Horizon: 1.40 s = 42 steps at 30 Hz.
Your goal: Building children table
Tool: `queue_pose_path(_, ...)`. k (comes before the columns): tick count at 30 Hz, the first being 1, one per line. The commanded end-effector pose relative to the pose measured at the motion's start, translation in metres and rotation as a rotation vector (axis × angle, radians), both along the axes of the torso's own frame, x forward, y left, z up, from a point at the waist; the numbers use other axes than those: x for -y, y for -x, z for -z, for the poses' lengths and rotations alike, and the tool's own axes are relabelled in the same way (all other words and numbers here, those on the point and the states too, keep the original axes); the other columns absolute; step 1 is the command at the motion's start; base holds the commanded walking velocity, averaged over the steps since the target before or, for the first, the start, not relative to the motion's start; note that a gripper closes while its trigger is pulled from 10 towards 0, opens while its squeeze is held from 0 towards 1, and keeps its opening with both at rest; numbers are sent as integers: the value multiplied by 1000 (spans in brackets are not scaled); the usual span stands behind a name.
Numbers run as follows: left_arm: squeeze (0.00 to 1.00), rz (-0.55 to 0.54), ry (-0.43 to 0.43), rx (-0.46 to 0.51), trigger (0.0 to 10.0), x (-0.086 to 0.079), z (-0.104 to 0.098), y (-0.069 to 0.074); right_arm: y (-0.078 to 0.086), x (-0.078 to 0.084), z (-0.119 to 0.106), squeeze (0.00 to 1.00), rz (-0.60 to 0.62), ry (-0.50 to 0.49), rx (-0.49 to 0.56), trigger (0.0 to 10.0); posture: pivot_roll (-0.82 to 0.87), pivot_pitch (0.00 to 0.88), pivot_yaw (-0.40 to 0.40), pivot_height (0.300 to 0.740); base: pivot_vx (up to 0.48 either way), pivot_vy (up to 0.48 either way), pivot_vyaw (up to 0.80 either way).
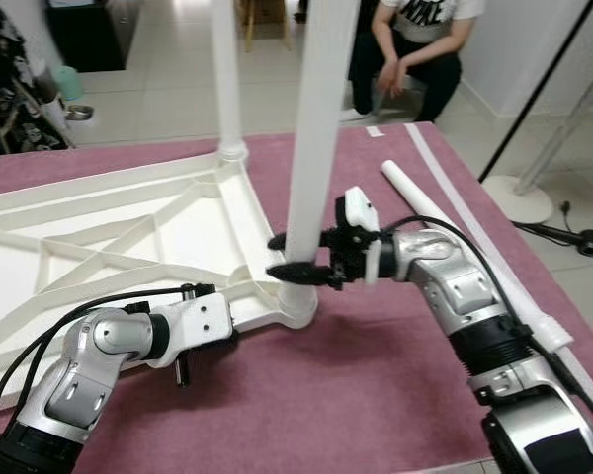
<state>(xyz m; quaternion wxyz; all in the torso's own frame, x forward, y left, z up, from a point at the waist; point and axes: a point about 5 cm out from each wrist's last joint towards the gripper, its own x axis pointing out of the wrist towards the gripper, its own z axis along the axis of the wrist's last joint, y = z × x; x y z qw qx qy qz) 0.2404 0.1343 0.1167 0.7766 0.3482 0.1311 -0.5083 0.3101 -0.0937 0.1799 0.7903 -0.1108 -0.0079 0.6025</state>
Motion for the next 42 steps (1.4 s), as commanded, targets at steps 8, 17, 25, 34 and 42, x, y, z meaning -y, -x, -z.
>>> queue_pose_path(8, 0, 95, 164, 147, 10000, 34, -43, -4, -21, -28, 13, 0, 793, -4, 67, 0, 72, 0, 29, 740, 0, 0, 0)
queue_pose_path(17, 0, 103, 158, 137, 10000, 34, -41, -3, -15, -44, -1, 0, 773, -153, 142, 10000, 62, 0, 32, 740, 0, 0, 0)
queue_pose_path(25, 0, 95, 149, 127, 10000, 32, -39, -1, 0, -52, -14, 1000, 543, -265, 89, 10000, 67, 0, 28, 740, 0, 0, 0)
queue_pose_path(34, 0, 185, 89, 66, 10000, 15, -35, 22, 51, -13, -17, 0, -90, -118, 0, 10000, 72, 0, 25, 740, 0, 0, 0)
queue_pose_path(42, 0, 213, 64, 33, 10000, 3, -35, 32, 45, 9, -18, 0, -219, -25, -57, 667, 89, 0, 16, 740, 0, 0, 0)
